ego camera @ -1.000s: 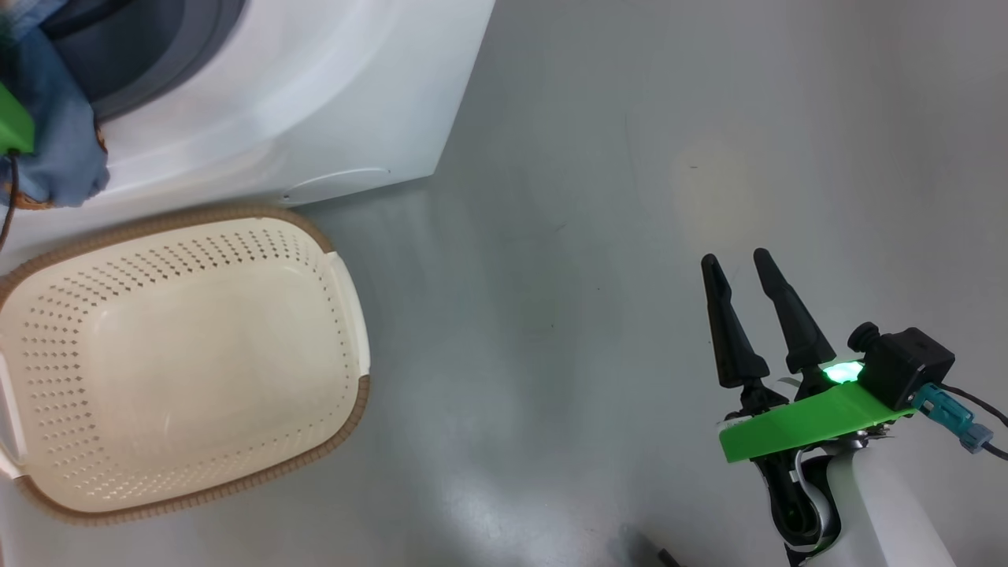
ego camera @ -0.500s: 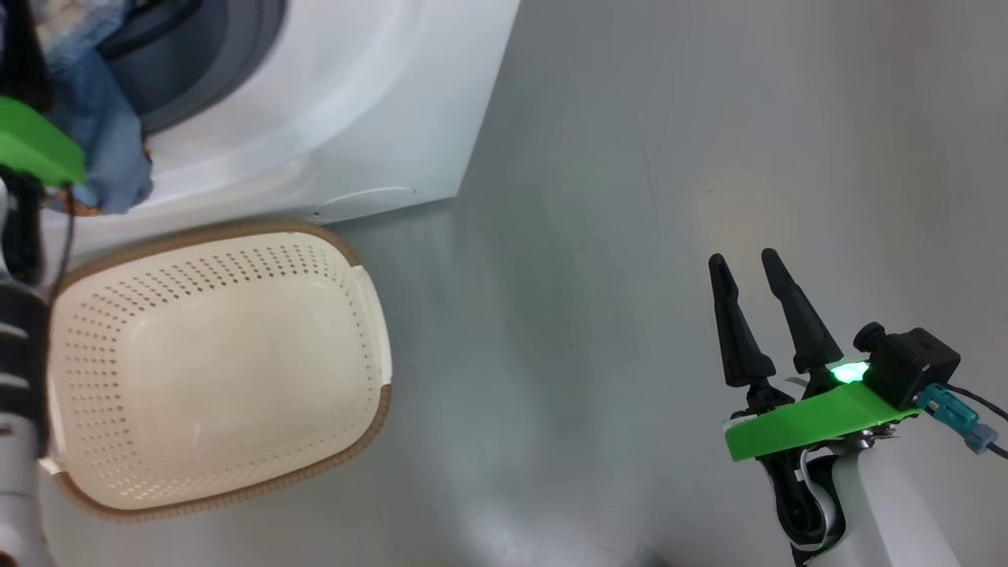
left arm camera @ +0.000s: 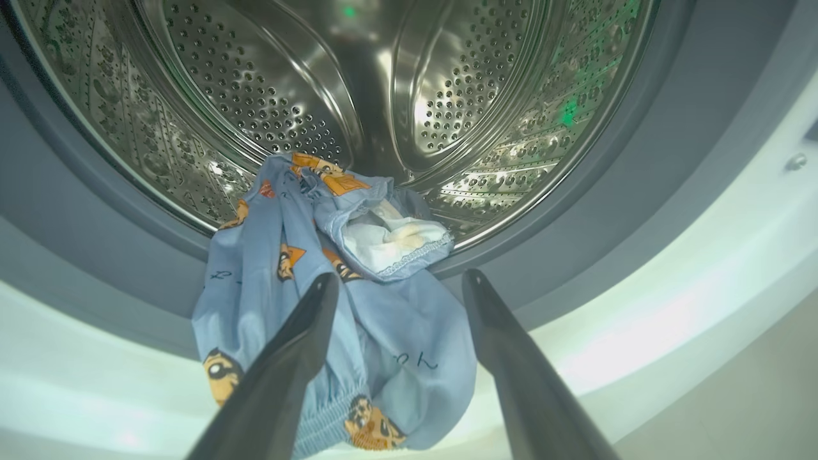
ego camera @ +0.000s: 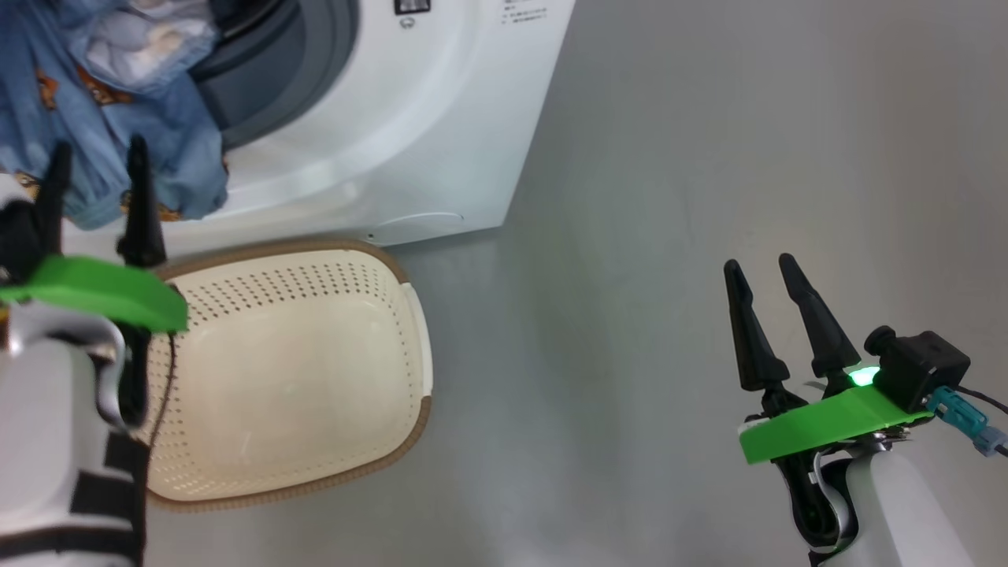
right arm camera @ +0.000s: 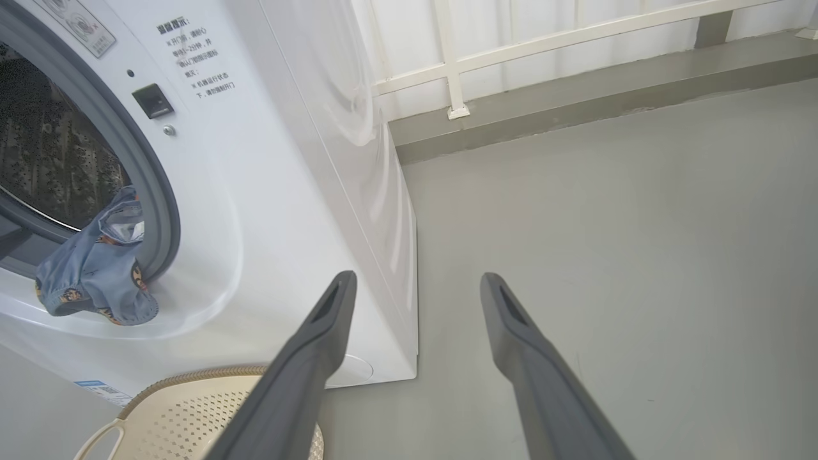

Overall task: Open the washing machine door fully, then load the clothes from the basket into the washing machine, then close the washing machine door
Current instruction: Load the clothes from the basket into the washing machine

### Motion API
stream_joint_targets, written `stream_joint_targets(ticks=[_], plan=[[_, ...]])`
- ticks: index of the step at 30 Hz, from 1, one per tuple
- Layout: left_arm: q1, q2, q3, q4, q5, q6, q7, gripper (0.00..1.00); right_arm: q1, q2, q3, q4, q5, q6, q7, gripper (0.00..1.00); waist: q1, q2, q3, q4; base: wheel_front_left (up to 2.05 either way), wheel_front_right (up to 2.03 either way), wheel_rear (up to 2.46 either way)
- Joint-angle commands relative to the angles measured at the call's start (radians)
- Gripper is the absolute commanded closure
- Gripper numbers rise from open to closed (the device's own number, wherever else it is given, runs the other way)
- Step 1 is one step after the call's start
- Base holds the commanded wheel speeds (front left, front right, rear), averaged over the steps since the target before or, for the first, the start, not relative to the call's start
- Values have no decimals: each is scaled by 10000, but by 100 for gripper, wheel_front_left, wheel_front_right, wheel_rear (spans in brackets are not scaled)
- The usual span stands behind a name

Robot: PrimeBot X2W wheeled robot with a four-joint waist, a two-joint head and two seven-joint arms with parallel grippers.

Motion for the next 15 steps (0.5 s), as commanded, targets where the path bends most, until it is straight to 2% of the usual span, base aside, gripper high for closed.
stream_joint_targets(ticks=[1,8,15], plan=[[556,248,336,-545,102,-15,-55,0,322,-127,184,-165,5,16,-48,0,0,0,-270,242,0,0,0],[1994,-47,639,-1445,283,-15,-55,0,619,-338,31,-153,7,16,-48,0,0,0,-698,563,0,0,0],[3578,-400,1409,-2466,567,-15,-55,0,964,-497,-68,-163,14,16,-48,0,0,0,-1041,824,0,0,0]])
